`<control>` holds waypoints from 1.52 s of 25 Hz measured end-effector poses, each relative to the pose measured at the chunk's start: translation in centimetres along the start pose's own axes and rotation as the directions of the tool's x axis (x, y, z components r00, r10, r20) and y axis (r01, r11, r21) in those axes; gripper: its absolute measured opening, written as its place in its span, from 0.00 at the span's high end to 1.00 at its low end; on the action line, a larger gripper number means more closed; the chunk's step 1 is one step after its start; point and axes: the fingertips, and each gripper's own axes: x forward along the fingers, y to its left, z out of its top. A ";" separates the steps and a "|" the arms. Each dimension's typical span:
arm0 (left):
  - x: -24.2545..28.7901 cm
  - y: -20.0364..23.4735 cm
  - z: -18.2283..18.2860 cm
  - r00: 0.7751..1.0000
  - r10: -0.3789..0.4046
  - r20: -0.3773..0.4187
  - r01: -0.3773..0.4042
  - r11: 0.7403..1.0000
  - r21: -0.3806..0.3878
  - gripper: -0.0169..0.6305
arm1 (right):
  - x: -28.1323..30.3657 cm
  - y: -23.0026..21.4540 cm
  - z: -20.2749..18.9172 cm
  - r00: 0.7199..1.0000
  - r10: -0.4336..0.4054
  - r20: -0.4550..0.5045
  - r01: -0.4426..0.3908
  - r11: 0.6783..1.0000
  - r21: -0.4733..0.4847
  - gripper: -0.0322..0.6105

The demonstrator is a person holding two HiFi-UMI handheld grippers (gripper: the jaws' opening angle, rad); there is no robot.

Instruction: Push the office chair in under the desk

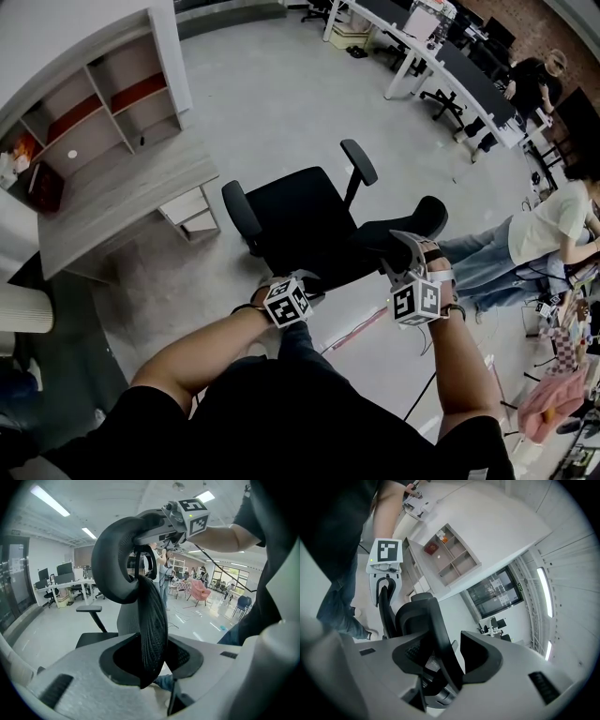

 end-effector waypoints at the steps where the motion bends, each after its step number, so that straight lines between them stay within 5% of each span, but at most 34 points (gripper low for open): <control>1: -0.1 -0.5 -0.1 1.000 -0.005 0.003 0.005 1.000 -0.003 0.76 | -0.3 0.3 0.1 1.000 0.000 0.000 0.000 1.000 0.004 0.66; 22: -5.6 -11.0 -5.0 0.999 0.030 -0.012 -0.031 0.996 -0.085 0.75 | -7.4 7.6 6.9 0.994 0.070 0.080 -0.069 0.997 -0.019 0.64; 38: -9.7 -13.0 -8.4 0.983 0.184 -0.015 -0.184 0.968 -0.170 0.74 | -7.9 10.7 12.6 0.971 0.184 0.152 -0.171 0.981 -0.098 0.64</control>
